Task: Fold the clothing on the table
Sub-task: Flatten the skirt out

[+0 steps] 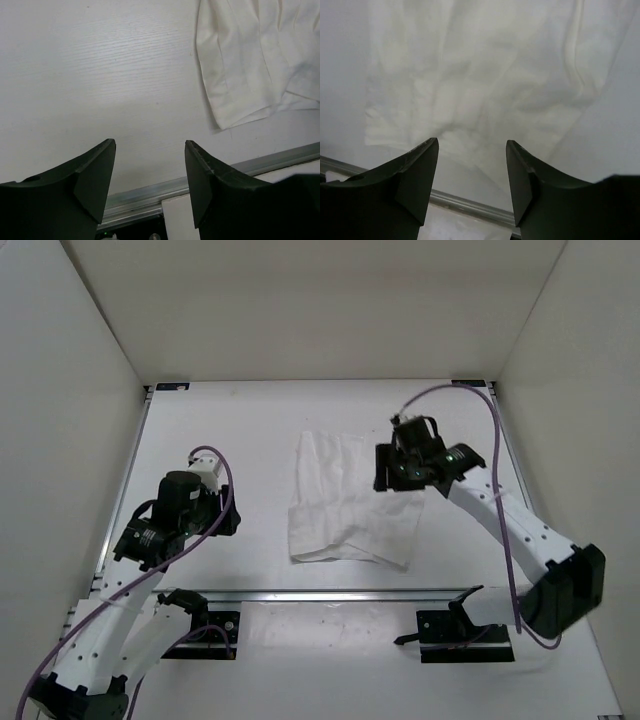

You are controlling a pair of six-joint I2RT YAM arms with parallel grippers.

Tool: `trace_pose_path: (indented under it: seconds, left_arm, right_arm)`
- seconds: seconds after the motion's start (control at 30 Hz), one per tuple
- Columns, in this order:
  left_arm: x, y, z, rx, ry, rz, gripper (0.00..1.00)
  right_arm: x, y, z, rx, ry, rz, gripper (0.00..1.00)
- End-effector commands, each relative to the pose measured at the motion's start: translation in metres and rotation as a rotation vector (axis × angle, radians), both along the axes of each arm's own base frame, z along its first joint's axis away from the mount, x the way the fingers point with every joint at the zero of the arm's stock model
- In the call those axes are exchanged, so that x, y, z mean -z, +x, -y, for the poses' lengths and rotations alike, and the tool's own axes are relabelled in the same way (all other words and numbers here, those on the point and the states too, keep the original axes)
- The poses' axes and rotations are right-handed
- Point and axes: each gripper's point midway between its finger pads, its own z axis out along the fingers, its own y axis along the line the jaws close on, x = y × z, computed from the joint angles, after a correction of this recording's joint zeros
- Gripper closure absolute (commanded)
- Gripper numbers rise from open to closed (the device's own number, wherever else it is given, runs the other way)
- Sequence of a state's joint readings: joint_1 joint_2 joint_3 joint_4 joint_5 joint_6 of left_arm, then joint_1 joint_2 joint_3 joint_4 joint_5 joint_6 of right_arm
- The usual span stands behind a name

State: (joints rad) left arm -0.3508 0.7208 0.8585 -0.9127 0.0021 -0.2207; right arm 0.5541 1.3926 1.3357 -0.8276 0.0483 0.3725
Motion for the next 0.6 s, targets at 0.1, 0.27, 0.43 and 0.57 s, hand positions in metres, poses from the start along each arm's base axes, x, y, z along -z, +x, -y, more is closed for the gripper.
trace_pose_path:
  seconds: [0.1,0.27,0.43,0.57]
  left_arm:
    - [-0.013,0.0,0.009,0.046,-0.049,0.06,0.51]
    - [0.019,0.001,0.062,0.138,-0.24,-0.128,0.44]
    - [0.072,-0.004,0.097,0.103,-0.332,-0.226,0.36]
    - [0.104,-0.006,0.105,0.057,-0.379,-0.27,0.38]
  right_arm:
    - [0.091,-0.095,0.056,0.209,0.058,-0.27,0.46]
    - [0.116,-0.125,0.071,0.283,0.05,-0.353,0.45]
    - [0.14,-0.135,0.073,0.277,0.044,-0.395,0.44]
    - [0.152,-0.131,0.066,0.271,0.053,-0.391,0.45]
